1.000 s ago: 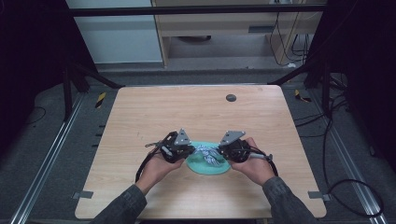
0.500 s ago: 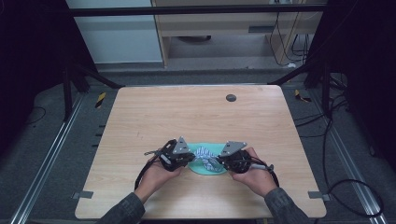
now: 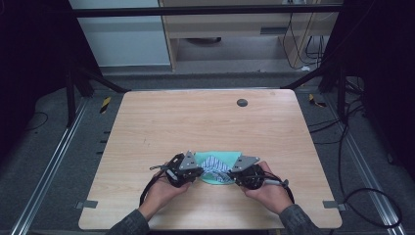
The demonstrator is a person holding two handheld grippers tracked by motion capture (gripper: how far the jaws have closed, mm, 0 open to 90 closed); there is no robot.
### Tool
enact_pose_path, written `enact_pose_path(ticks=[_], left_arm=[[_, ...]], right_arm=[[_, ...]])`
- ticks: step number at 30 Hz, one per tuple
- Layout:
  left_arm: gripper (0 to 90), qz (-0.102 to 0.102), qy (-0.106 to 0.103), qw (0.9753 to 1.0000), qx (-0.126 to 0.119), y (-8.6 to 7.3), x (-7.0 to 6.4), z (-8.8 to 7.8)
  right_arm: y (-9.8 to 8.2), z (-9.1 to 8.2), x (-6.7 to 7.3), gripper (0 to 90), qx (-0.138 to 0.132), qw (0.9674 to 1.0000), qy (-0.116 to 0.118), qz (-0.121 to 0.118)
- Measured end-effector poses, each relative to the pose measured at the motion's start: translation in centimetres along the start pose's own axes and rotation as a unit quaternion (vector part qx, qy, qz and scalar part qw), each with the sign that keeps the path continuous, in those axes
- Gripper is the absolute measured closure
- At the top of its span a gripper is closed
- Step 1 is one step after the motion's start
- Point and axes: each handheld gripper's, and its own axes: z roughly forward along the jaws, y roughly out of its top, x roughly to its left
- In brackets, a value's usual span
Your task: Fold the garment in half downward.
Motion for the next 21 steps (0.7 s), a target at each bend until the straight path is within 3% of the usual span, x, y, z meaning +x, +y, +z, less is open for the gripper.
enact_pose_path(ticks=[21], left_arm=[[85.5,0.014,-0.020,0.9996,0.011,-1.7,-2.4,0.0]], right_arm=[[-2.0,0.0,1.9,85.3,0.017,0.9997,0.017,-0.011]])
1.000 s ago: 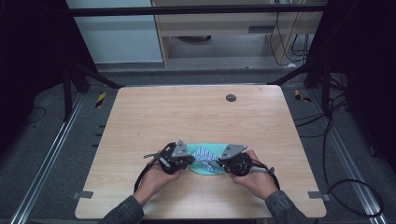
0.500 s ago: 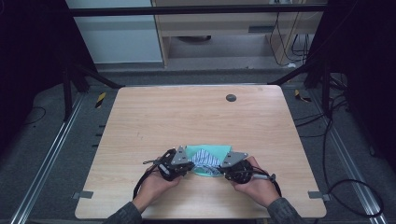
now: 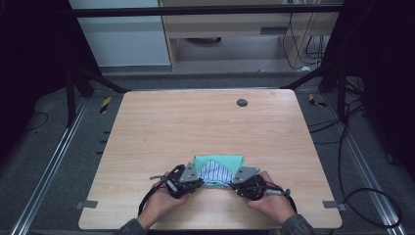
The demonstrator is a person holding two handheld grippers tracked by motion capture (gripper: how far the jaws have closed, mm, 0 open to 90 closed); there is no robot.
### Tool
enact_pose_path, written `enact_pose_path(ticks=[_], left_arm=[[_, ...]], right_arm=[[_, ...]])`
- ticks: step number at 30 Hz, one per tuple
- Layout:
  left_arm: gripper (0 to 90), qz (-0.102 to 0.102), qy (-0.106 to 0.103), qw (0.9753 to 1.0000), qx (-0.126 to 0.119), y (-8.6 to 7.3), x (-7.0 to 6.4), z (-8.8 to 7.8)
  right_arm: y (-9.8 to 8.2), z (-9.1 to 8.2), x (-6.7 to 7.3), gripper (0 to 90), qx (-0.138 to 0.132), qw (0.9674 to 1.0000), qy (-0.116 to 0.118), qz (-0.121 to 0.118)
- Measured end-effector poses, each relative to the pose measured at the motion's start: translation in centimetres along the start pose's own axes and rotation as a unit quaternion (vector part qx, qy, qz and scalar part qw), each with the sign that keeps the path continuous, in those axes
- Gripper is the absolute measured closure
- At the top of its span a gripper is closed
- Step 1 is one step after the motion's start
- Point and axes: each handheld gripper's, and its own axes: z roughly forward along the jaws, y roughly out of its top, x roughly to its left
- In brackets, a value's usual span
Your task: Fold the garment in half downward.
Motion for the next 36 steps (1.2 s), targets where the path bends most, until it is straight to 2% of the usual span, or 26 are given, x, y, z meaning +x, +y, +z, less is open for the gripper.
enact_pose_path(ticks=[4,6,8,10,12,14,16,20,22,24,28,34,35,36], left_arm=[[84.2,0.001,0.000,1.0000,-0.003,0.0,-0.3,-0.6],[78.3,-0.003,0.005,0.9999,-0.014,0.0,-0.5,-1.1],[69.4,-0.004,0.017,0.9996,-0.023,0.1,-0.6,-1.5],[58.7,-0.004,0.020,0.9993,-0.032,0.2,-0.5,-1.6],[54.4,-0.003,0.019,0.9993,-0.032,0.3,-0.3,-1.3],[53.4,-0.010,0.010,0.9995,-0.029,0.3,-0.1,-0.8],[55.4,-0.010,0.004,0.9995,-0.029,0.3,-0.2,-0.3],[64.7,0.003,0.002,0.9997,-0.023,0.1,-0.6,-0.1],[71.5,0.008,0.007,0.9997,-0.021,0.1,-0.6,-0.2],[80.8,0.011,0.003,0.9998,-0.018,0.1,-0.6,-0.1],[85.1,0.010,-0.005,0.9999,-0.010,-0.1,-0.8,-0.1],[85.2,0.024,-0.013,0.9996,0.008,-0.3,-1.7,0.0],[84.2,0.018,-0.016,0.9997,0.004,-0.3,-1.9,-0.1],[79.1,0.014,-0.014,0.9998,0.003,-0.4,-1.9,-0.2]], right_arm=[[0.2,-0.4,0.0,83.3,-0.003,1.0000,0.000,0.003],[0.2,-0.6,0.0,79.6,-0.001,1.0000,0.006,0.000],[0.3,-0.7,0.0,69.7,0.000,0.9999,0.010,0.007],[0.6,-0.7,-0.1,65.2,-0.003,0.9999,0.007,0.008],[0.8,-0.7,-0.1,58.3,-0.005,0.9999,0.009,0.012],[1.1,-0.4,-0.1,53.7,-0.003,0.9999,0.009,0.013],[1.3,-0.1,0.1,52.9,-0.005,0.9998,0.011,0.014],[1.6,0.1,0.6,55.6,-0.011,0.9998,0.017,0.008],[1.5,0.1,0.7,64.5,-0.011,0.9998,0.018,0.004],[1.3,0.1,0.8,75.8,-0.008,0.9998,0.020,0.002],[1.0,0.0,0.8,86.7,-0.003,0.9997,0.025,-0.004],[0.7,0.1,1.3,87.2,0.013,0.9992,0.031,-0.023],[0.6,0.1,1.3,85.4,0.013,0.9992,0.032,-0.022],[0.5,0.0,1.3,77.8,0.012,0.9993,0.032,-0.015]])
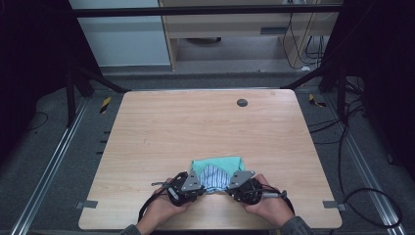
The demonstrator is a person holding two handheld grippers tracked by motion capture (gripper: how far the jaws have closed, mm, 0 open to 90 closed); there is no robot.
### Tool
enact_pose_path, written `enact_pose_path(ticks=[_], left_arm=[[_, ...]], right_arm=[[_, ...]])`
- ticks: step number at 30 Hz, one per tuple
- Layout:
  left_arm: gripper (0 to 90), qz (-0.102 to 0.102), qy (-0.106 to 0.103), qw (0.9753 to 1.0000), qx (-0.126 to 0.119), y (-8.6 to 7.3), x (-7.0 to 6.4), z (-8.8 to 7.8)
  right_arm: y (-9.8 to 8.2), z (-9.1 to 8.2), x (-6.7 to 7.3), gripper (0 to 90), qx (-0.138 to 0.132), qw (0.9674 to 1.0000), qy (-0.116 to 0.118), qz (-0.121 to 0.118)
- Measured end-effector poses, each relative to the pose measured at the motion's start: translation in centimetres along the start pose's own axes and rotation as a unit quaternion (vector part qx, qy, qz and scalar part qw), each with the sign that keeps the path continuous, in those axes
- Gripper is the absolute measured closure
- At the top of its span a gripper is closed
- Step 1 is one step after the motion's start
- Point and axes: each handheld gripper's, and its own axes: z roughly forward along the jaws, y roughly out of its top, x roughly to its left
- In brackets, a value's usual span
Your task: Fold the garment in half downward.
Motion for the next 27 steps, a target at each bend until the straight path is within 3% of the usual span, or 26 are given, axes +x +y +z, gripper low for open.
enact_pose_path(ticks=[4,7,11,18,23,27], left_arm=[[57.5,-0.038,-0.002,0.9992,-0.017,-0.4,0.0,-1.0],[42.0,-0.057,0.009,0.9981,-0.019,-0.9,0.3,-1.8],[28.1,-0.078,0.028,0.9964,-0.018,-1.3,1.1,-2.5],[13.9,-0.121,0.055,0.9911,-0.015,-2.4,3.4,-3.6],[9.7,-0.143,0.065,0.9874,-0.017,-3.3,5.0,-4.1],[8.0,-0.154,0.075,0.9851,-0.006,-4.2,6.1,-4.2]], right_arm=[[-0.4,-0.9,0.0,49.1,-0.013,0.9993,-0.010,0.034],[-1.2,-1.7,-0.2,38.0,-0.021,0.9980,-0.025,0.054],[-2.4,-2.6,-0.9,22.6,-0.024,0.9956,-0.056,0.070],[-4.0,-3.9,-2.7,11.6,-0.024,0.9890,-0.088,0.117],[-5.1,-4.1,-4.3,6.6,-0.019,0.9823,-0.107,0.153],[-6.0,-4.0,-5.4,6.7,-0.008,0.9790,-0.109,0.173]])
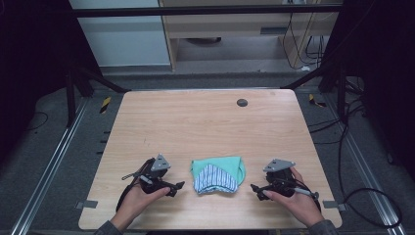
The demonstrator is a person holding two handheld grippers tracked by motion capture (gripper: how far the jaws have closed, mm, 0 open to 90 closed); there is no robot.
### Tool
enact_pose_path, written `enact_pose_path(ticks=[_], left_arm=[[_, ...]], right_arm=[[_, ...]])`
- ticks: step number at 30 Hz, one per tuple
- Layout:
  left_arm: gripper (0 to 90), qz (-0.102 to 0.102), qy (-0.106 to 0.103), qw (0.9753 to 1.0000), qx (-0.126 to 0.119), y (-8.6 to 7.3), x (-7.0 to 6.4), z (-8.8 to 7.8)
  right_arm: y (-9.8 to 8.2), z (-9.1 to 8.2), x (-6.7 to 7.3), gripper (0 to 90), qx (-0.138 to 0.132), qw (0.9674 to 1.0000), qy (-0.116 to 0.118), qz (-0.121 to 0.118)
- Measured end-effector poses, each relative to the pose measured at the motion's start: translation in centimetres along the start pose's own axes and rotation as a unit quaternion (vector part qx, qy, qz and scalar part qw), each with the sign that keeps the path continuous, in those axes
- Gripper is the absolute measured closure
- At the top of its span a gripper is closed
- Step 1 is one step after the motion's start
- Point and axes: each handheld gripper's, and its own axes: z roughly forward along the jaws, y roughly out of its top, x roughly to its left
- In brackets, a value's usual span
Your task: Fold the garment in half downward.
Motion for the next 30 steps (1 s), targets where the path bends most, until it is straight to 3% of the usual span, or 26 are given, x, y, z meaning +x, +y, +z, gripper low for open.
enact_pose_path(ticks=[11,15,19,22,24,25,27,30], left_arm=[[4.9,-0.012,0.035,0.9990,0.025,-1.5,3.0,-0.5],[4.9,-0.017,0.065,0.9974,0.027,-1.8,4.5,-0.6],[5.0,-0.059,0.070,0.9956,0.021,-2.2,6.2,-0.5],[5.2,-0.083,0.094,0.9920,0.012,-2.3,7.6,-0.2],[5.7,-0.105,0.098,0.9896,0.003,-2.2,8.2,-0.1],[5.9,-0.110,0.101,0.9887,-0.001,-2.1,8.3,-0.1],[5.5,-0.098,0.109,0.9891,-0.001,-1.8,8.4,0.0],[5.4,-0.112,0.112,0.9874,-0.008,-1.6,8.9,0.3]], right_arm=[[-0.8,0.6,-2.2,6.5,0.007,0.9992,0.005,0.038],[-0.8,0.8,-2.8,6.8,0.006,0.9993,-0.003,0.038],[-0.6,1.2,-3.4,6.7,0.007,0.9989,-0.012,0.045],[-0.1,1.6,-4.2,6.6,0.001,0.9983,-0.024,0.054],[0.3,1.9,-4.8,6.7,-0.002,0.9971,-0.033,0.068],[0.4,2.1,-5.0,6.7,-0.004,0.9966,-0.038,0.073],[0.8,2.5,-5.3,6.8,-0.009,0.9954,-0.044,0.085],[1.1,3.3,-5.8,6.9,-0.023,0.9933,-0.054,0.099]])
